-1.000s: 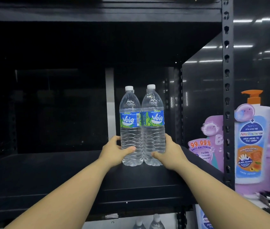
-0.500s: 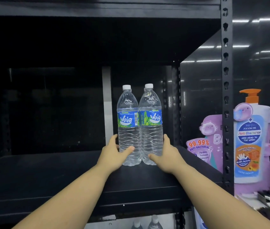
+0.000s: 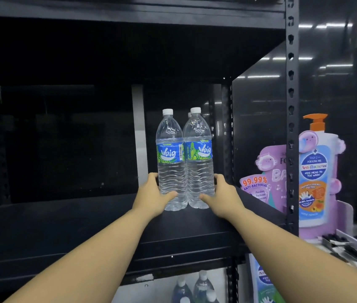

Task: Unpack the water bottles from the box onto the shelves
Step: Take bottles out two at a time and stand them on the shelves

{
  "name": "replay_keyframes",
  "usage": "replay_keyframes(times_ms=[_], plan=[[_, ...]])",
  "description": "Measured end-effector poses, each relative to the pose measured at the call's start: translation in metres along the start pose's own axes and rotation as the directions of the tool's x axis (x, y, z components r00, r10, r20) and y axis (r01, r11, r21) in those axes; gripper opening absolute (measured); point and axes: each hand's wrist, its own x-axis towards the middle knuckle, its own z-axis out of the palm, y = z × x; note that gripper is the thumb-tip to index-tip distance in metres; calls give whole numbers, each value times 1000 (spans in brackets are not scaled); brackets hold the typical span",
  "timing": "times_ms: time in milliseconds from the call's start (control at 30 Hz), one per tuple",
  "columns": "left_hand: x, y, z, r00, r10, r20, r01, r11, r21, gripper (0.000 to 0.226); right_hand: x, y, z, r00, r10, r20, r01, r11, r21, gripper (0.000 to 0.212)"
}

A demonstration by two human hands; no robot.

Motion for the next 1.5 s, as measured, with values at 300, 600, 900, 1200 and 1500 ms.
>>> replay_keyframes(times_ms=[300,600,900,1200,1500], plan=[[-10,8,2,999,-33,-42,37,996,80,68,-4,-8,1,999,31,-10,-32,996,-84,56],[-64,40,-22,996,-47,70,17,925,379,77,-51,-19,-20,985,-172,22,172,949,-263,71],[-216,25,-72,998,7,-63,30,828,559,72,-168,-32,-3,880,-419,222,444,893,-75,65],[-388,-64,-104,954,-283,-104,289,765,576,69,-301,-19,86,757,-538,371,519,840,159,45],[-558,-167,-123,768,-639,-33,601,703,379,67,-451,-4,188,579,-470,667,440,868,230,44]])
